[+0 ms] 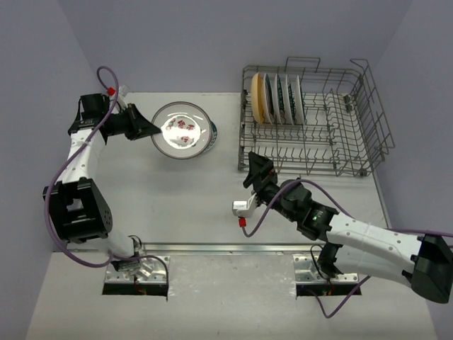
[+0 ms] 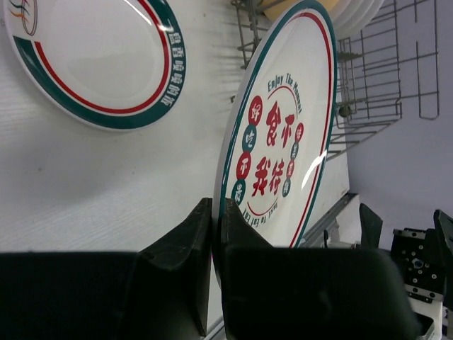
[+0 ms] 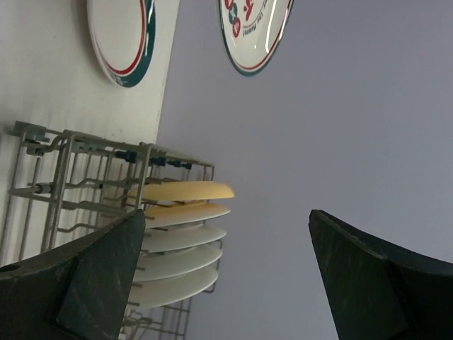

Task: Unload the plates from the dish rack

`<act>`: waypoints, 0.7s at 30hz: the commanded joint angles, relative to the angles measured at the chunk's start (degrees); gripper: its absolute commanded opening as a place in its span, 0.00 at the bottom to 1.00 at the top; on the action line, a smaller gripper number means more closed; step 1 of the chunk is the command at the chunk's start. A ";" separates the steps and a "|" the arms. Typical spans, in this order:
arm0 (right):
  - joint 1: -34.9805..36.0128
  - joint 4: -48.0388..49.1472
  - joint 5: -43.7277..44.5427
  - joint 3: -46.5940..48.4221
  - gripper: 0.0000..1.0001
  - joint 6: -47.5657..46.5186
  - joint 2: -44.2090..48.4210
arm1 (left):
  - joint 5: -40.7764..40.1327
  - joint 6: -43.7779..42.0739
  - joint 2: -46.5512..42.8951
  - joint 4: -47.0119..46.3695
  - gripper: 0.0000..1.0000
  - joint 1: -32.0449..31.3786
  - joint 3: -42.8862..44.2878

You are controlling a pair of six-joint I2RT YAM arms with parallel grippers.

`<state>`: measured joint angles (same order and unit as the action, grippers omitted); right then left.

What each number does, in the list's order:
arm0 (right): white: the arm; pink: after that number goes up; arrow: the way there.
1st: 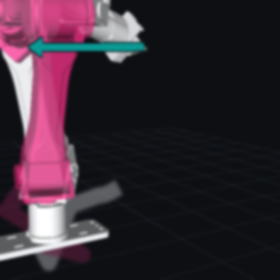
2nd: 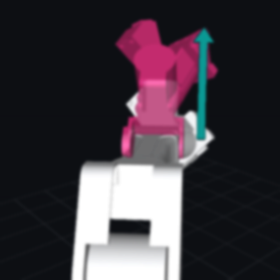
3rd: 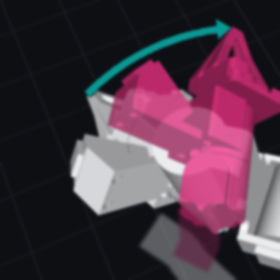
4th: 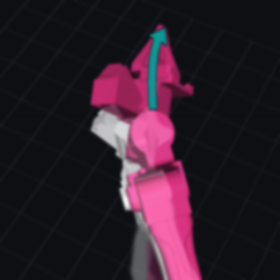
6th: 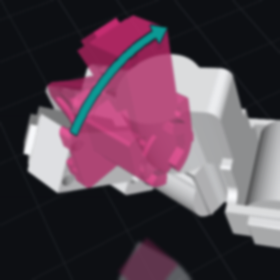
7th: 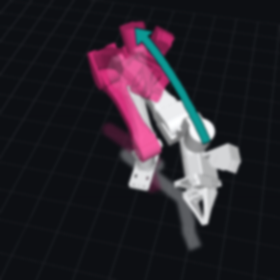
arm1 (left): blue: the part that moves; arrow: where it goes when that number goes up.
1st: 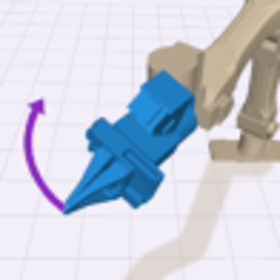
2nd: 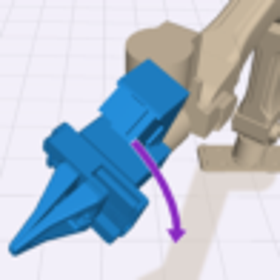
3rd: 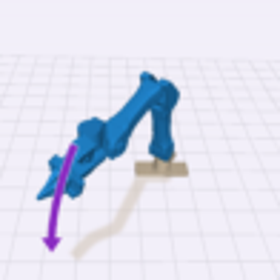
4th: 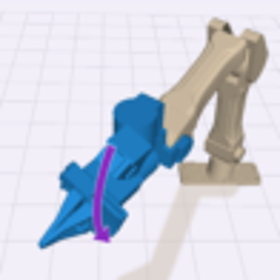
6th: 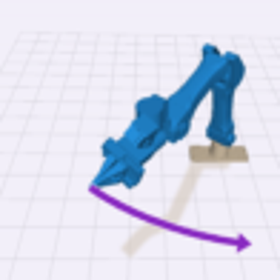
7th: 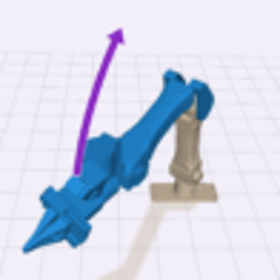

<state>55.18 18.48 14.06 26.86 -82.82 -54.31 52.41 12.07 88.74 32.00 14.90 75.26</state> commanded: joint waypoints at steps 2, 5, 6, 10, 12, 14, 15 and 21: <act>-4.16 -15.82 4.37 15.38 0.99 26.10 -1.08 | -1.45 10.20 7.63 -16.07 0.00 -0.79 4.02; -7.37 -24.71 3.23 25.28 0.99 39.46 -3.56 | -4.56 9.95 13.11 -17.12 0.00 -1.93 7.10; -8.15 -26.67 2.79 27.37 0.99 42.44 -4.23 | -5.44 9.68 13.38 -17.14 0.00 -2.36 7.27; -10.35 -31.44 0.67 34.03 0.99 54.36 -5.28 | -8.86 9.55 19.31 -18.24 0.00 -4.22 9.91; -11.25 -32.80 0.40 36.90 0.99 58.16 -5.91 | -10.11 9.56 21.61 -19.36 0.00 -5.26 10.60; -12.08 -34.85 -0.03 38.90 0.99 62.75 -6.73 | -11.60 9.20 23.48 -19.96 0.00 -6.23 11.18; -12.88 -35.34 -0.51 40.42 0.99 63.89 -7.29 | -12.65 9.03 24.70 -20.13 0.00 -6.80 11.83; -15.41 -37.36 -1.15 44.26 0.99 70.29 -8.77 | -18.48 8.41 29.19 -19.52 0.00 -7.62 14.42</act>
<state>41.32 -16.88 14.01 67.31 -21.27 -62.45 37.46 20.01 116.82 16.34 7.82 85.38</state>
